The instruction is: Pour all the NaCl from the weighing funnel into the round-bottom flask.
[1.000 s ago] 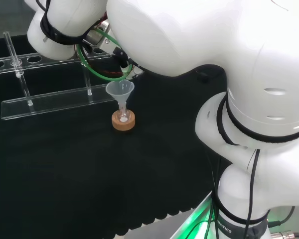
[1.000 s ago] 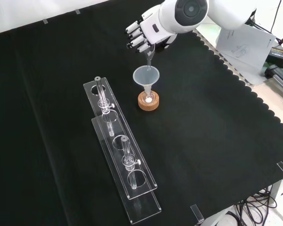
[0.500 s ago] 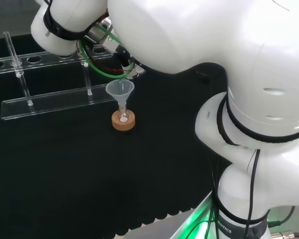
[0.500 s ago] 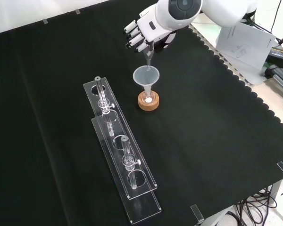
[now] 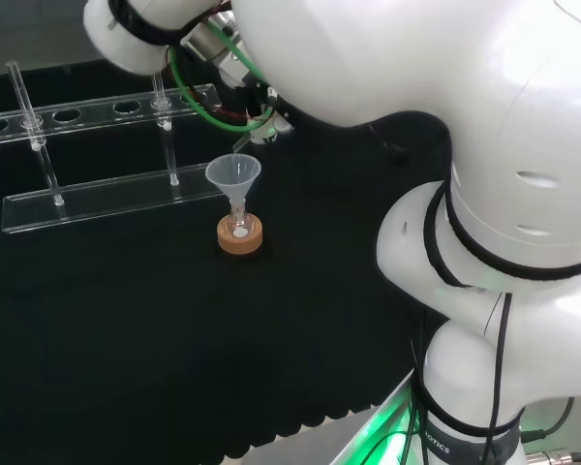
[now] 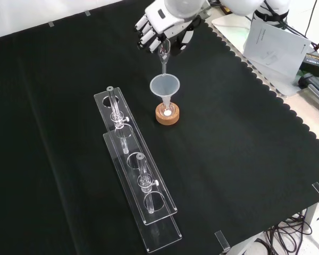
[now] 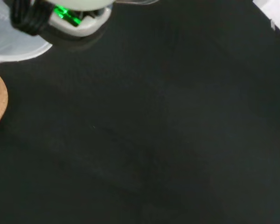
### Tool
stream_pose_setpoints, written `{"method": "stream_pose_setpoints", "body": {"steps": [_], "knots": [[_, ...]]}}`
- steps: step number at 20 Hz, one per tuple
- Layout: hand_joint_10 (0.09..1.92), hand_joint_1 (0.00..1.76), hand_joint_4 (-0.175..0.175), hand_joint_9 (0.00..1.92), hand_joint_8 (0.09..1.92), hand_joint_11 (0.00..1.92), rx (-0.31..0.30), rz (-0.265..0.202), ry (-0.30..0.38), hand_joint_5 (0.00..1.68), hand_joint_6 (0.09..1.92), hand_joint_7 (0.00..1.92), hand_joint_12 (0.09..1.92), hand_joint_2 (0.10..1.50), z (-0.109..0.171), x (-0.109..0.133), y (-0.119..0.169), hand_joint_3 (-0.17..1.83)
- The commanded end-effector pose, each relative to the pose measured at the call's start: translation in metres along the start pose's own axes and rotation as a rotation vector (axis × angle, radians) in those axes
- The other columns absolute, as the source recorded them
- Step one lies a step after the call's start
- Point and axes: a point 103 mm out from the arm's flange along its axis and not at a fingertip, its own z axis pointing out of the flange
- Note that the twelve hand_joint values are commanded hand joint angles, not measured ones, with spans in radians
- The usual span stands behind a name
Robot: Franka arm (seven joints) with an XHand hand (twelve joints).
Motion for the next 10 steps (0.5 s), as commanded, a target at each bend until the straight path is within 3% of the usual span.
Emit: {"method": "stream_pose_setpoints", "body": {"steps": [1,10], "knots": [[0.32,1.10,0.175,0.98,0.64,0.76,-0.015,-0.009,0.233,1.22,0.74,0.62,1.07,0.71,0.013,-0.014,0.005,0.60],[0.32,1.10,0.175,0.98,0.64,0.76,-0.080,0.006,0.417,1.22,0.74,0.62,1.07,0.71,0.029,-0.037,0.008,0.60]]}}
